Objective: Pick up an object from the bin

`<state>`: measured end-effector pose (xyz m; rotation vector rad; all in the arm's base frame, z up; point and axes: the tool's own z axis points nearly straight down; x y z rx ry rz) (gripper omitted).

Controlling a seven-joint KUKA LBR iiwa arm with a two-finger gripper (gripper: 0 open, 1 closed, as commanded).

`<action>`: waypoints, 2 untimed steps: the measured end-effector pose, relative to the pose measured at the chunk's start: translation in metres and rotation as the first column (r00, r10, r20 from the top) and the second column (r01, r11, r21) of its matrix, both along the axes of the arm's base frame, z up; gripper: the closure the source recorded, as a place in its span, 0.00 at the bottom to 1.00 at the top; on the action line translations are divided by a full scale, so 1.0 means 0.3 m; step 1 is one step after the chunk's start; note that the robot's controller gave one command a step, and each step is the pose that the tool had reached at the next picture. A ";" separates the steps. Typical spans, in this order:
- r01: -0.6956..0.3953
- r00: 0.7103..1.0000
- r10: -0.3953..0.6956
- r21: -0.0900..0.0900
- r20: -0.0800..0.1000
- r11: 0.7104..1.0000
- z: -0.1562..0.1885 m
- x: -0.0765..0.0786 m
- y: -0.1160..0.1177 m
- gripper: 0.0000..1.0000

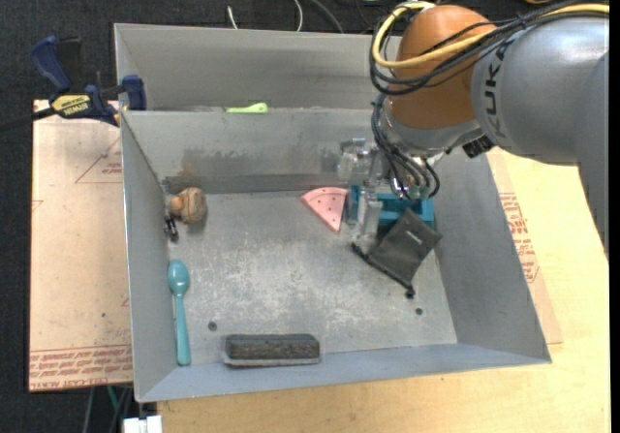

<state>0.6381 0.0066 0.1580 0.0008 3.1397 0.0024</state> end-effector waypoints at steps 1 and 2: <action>0.000 1.000 0.000 0.000 0.000 1.000 0.000 0.000 0.000 0.00; 0.112 0.994 -0.112 0.004 0.008 0.994 -0.150 0.021 -0.083 0.00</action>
Offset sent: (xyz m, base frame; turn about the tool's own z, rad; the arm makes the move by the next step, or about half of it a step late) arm 0.0078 -0.0500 -0.0880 0.2115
